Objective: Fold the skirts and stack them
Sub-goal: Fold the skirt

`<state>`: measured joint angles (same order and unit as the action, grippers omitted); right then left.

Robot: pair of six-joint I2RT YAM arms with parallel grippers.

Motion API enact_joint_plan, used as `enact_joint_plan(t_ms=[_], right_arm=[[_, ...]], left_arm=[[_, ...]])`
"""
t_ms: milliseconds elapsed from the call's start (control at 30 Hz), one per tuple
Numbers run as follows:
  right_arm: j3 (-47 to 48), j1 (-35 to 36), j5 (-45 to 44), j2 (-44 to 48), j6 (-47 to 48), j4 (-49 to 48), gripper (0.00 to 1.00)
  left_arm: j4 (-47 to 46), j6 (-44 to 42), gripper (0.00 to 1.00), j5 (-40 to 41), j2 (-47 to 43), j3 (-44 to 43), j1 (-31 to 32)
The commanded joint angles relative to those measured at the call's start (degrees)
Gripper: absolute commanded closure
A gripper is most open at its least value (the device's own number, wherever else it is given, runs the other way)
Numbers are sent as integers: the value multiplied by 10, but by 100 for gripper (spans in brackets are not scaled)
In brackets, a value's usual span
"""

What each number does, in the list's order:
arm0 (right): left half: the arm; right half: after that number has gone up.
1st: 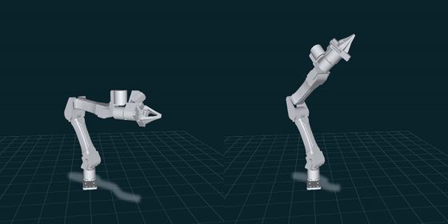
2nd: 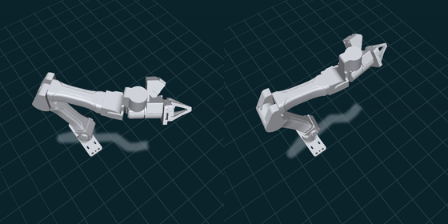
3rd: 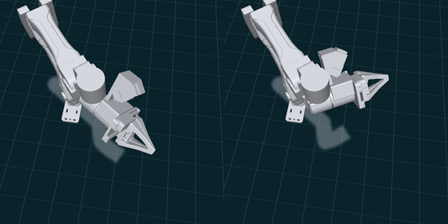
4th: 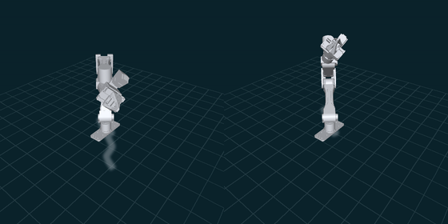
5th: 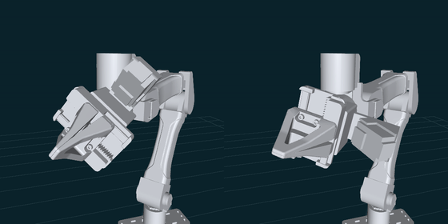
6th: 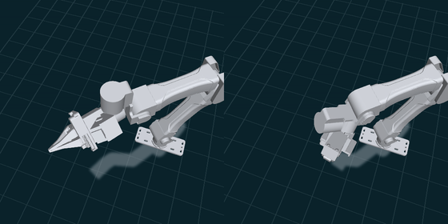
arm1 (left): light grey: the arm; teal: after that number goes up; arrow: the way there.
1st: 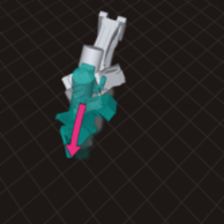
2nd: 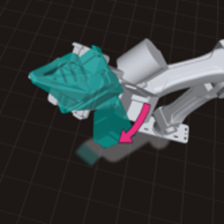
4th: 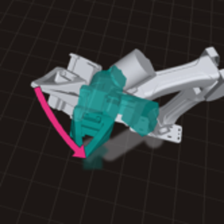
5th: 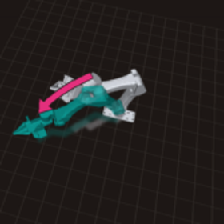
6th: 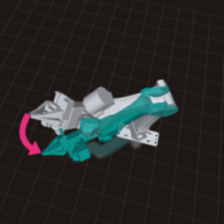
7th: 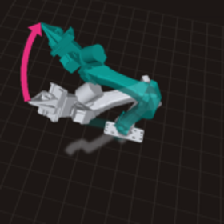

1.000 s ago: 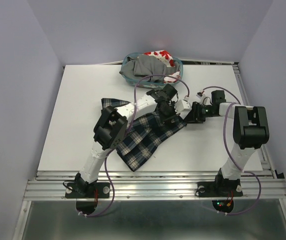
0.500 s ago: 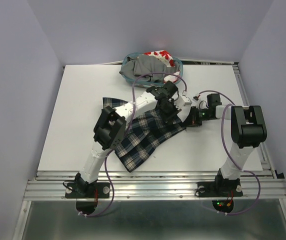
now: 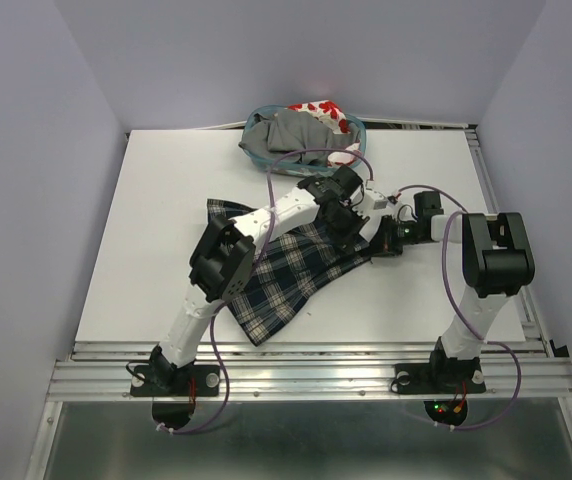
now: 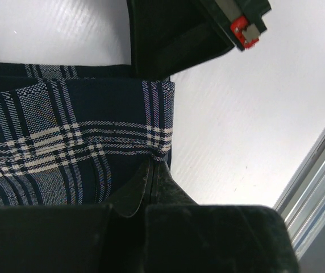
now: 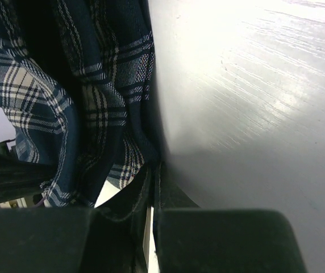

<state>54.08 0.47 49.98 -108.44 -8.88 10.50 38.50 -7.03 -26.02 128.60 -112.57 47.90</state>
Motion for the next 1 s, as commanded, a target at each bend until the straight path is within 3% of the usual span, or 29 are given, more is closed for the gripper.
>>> enact_joint_plan(t_ms=[0,167,433,500,633,733,967], right_arm=[[-19,8,-30,18,5,-15,99],[-21,8,-29,17,0,-17,99],[-11,8,-56,27,3,-2,98],[1,8,-84,42,13,16,94],[16,-4,-131,87,47,71,68],[30,-16,-152,115,48,96,59],[43,-16,-77,125,8,125,55]], left_arm=[[-41,37,100,-7,-8,-11,7],[-50,49,100,-27,18,-10,6],[-87,63,100,-61,24,80,10],[-92,67,100,-62,31,96,8],[-110,78,100,-69,33,120,7],[-118,83,100,-76,35,125,7],[-133,85,95,-79,30,131,6]])
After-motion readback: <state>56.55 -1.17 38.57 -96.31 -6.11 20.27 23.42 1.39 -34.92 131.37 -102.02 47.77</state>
